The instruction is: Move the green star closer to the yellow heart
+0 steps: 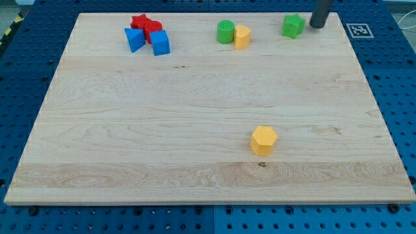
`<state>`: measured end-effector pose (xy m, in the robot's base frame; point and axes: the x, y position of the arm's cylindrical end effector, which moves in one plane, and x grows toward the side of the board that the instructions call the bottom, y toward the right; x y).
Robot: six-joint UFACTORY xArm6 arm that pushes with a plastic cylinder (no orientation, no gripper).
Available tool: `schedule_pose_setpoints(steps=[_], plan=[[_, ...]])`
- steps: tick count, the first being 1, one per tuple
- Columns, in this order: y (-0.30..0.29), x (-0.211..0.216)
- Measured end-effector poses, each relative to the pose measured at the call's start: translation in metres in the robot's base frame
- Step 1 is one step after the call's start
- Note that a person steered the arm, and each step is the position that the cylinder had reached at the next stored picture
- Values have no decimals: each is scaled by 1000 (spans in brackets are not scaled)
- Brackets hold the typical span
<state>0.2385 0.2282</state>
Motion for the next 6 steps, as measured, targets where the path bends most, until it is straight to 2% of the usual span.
schedule_pose_setpoints(steps=[2, 6], plan=[[-43, 20], [-116, 10]])
